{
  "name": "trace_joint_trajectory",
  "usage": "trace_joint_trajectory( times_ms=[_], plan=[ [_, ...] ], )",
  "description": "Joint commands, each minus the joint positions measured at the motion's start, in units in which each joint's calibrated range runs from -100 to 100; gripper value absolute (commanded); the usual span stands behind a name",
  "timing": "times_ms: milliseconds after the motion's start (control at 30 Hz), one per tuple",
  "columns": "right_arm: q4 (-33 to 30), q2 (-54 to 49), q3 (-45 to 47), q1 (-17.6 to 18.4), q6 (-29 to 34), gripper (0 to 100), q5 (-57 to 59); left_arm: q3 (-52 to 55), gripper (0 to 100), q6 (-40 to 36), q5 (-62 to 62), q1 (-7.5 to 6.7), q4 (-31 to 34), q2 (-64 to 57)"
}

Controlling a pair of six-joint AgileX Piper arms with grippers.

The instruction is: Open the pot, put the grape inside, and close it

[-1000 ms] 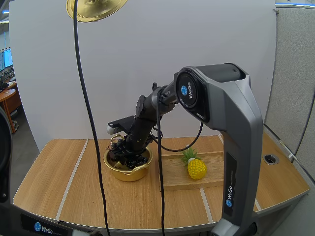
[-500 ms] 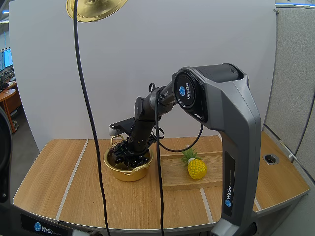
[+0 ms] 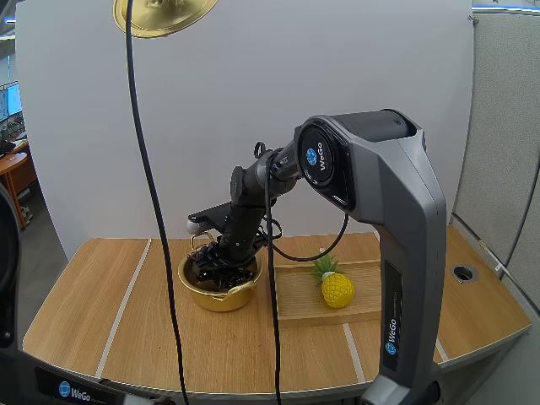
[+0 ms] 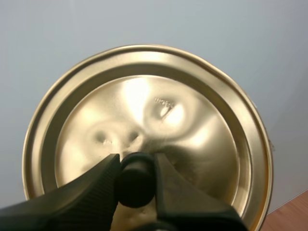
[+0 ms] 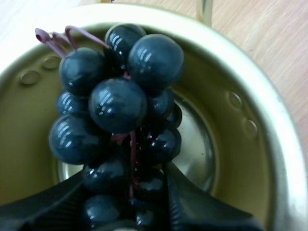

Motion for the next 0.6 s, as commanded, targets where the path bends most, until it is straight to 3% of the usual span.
trace_joint_trajectory(
  times_ms=[0, 333, 400, 500, 567],
  plan=[
    [-3.4, 0.2, 1.4, -0.5, -0.1, 0, 11.6, -0.4, 0, -0.2, -2.2, -0.18, 1.0, -0.5],
    [-1.7, 0.2, 1.4, -0.5, -0.1, 0, 10.8, -0.4, 0, -0.2, -2.2, -0.18, 1.0, -0.5],
    [-1.5, 0.2, 1.4, -0.5, -0.1, 18, 10.8, -0.4, 0, -0.2, -2.2, -0.18, 1.0, -0.5],
    [-1.0, 0.2, 1.4, -0.5, 0.1, 56, 10.2, -0.4, 0, -0.2, -2.2, -0.18, 1.0, -0.5],
    [-1.0, 0.2, 1.4, -0.5, 1.8, 75, 9.3, -0.4, 0, -0.2, -2.2, -0.18, 1.0, -0.5]
  ],
)
